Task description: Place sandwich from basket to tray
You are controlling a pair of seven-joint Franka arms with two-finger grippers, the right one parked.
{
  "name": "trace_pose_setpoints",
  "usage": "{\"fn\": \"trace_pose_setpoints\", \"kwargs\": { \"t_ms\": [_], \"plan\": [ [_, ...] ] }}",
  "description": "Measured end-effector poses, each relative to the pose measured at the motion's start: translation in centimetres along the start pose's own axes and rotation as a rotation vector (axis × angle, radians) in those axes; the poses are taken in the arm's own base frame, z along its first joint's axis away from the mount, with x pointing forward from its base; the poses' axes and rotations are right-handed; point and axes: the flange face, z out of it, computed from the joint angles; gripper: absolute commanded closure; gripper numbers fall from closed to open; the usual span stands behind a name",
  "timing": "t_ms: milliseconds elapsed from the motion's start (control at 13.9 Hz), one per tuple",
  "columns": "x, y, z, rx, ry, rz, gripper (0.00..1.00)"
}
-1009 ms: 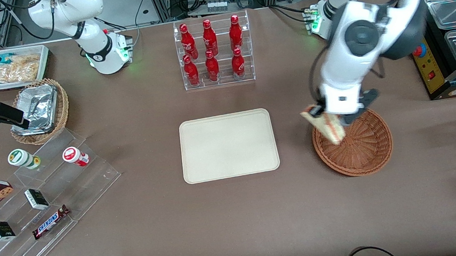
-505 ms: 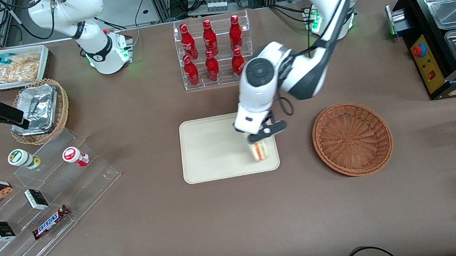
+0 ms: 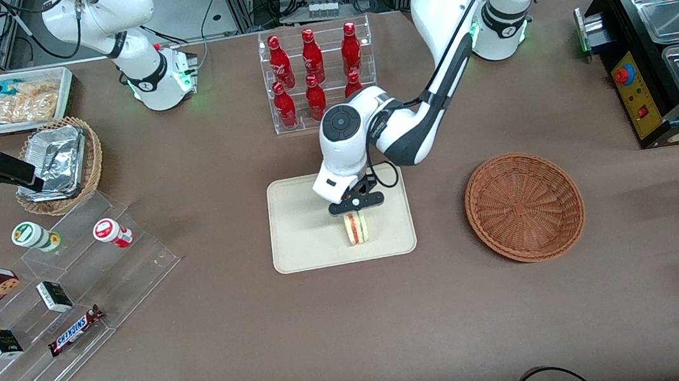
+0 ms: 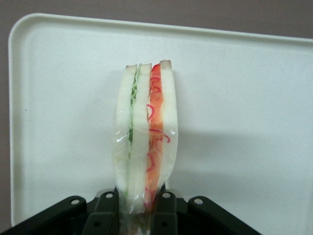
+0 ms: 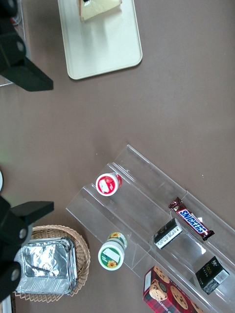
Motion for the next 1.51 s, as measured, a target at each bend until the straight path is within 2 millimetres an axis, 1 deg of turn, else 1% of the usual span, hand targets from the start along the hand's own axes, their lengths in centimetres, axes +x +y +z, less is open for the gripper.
{"fn": "trace_pose_setpoints", "kwargs": {
  "t_ms": [72,144,216,432,577,649,721,793,865,937,1081,1153,1297,1369,1514],
  "plan": [
    [-0.2,0.2,0.5,-0.006,-0.001,0.008,0.49],
    [-0.4,0.4,0.8,-0.015,0.002,0.013,0.15],
    [-0.4,0.6,0.9,-0.022,0.005,0.017,0.00],
    [-0.2,0.8,0.5,-0.033,0.012,0.018,0.00],
    [0.2,1.1,-0.7,-0.046,0.024,0.014,0.00],
    [0.4,0.9,-2.0,-0.041,0.028,0.010,0.00],
    [0.7,0.4,-3.8,-0.023,0.026,0.001,0.00],
    [1.2,-0.5,-6.2,0.009,0.020,-0.012,0.00],
    [1.9,-1.9,-9.1,0.045,0.013,-0.033,0.00],
    [3.0,-3.8,-12.1,0.072,0.010,-0.064,0.00],
    [5.6,-8.6,-18.1,0.109,0.012,-0.141,0.00],
    [6.6,-11.1,-20.6,0.127,0.009,-0.181,0.00],
    [8.0,-16.1,-24.8,0.160,0.002,-0.261,0.00],
    [8.6,-18.1,-26.3,0.170,0.000,-0.295,0.00],
    [9.7,-21.8,-28.3,0.181,-0.001,-0.359,0.00]
  ]
}}
